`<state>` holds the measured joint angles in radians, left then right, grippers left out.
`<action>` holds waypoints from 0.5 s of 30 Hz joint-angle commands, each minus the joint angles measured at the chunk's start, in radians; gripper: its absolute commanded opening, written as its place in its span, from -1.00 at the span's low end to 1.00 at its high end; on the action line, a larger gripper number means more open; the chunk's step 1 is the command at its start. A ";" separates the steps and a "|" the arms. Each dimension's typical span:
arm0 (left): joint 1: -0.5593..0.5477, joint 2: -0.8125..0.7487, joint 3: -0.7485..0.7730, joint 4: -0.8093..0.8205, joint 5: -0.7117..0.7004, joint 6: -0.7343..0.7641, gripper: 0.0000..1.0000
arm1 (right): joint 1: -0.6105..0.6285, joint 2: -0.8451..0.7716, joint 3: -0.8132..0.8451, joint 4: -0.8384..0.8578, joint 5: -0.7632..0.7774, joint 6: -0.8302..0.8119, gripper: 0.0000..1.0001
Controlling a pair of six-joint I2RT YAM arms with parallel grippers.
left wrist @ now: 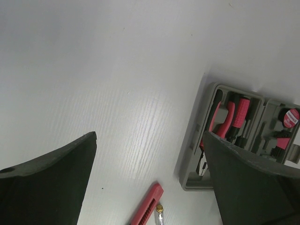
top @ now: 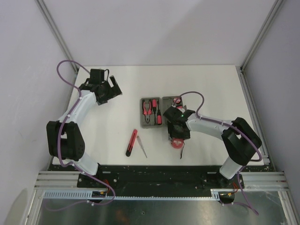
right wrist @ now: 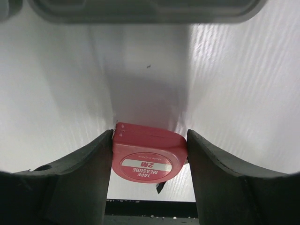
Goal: Pack the tool kit
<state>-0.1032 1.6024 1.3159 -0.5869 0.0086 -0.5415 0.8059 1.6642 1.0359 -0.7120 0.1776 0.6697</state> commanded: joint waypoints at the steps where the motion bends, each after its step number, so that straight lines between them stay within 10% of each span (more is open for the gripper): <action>1: 0.004 -0.031 0.002 0.015 0.021 0.002 0.97 | -0.056 -0.059 0.045 0.074 0.046 -0.074 -0.02; 15: 0.005 -0.038 0.000 0.015 0.034 0.000 0.97 | -0.216 0.025 0.222 0.203 0.029 -0.330 -0.08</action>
<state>-0.1032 1.6024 1.3159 -0.5865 0.0307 -0.5415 0.6109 1.6650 1.1969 -0.5705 0.1879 0.4244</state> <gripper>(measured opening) 0.985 0.640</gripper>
